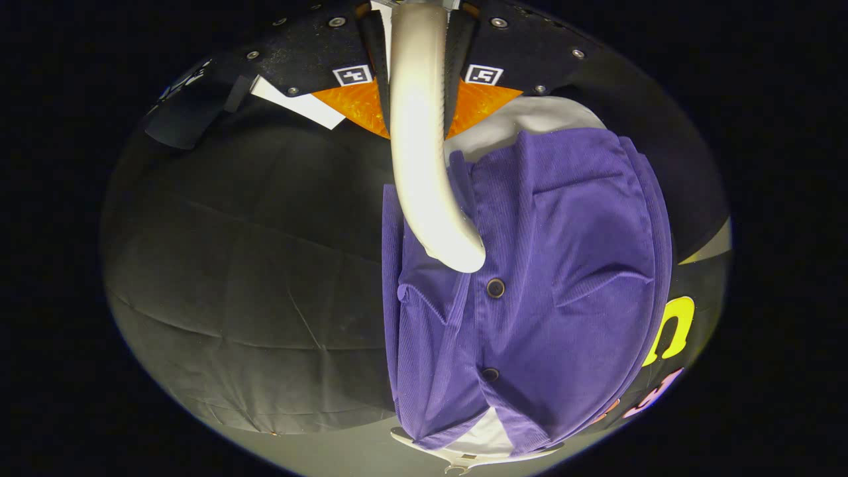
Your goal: Iron the clothes twice with a garment steamer, once on the left side and once on the right side.
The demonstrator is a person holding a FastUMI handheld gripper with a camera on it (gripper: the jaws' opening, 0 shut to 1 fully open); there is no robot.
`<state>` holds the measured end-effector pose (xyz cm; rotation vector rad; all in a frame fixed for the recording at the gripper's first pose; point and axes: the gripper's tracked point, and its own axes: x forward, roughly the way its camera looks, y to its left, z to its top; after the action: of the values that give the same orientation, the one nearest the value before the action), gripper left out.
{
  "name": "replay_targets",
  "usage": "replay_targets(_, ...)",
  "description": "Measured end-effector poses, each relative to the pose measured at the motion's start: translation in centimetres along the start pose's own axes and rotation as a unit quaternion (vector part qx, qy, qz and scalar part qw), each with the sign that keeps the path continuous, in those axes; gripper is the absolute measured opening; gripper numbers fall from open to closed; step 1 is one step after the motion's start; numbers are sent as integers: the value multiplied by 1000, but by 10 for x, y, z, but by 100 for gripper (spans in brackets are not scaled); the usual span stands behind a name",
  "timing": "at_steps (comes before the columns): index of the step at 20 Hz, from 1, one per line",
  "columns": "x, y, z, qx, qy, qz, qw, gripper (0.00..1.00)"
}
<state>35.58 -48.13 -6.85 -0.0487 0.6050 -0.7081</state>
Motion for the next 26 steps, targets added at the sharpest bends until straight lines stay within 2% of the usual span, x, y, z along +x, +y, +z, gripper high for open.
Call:
replay_targets(7, -15, 6, -64, -23, 37, 27, 999, 37)
replay_targets(10, -30, 3, -70, -33, 32, 38, 998, 37)
replay_targets(17, -109, -18, -26, -19, -40, 61, 997, 36)
replay_targets(26, -227, -21, 36, -8, -131, 81, 988, 36)
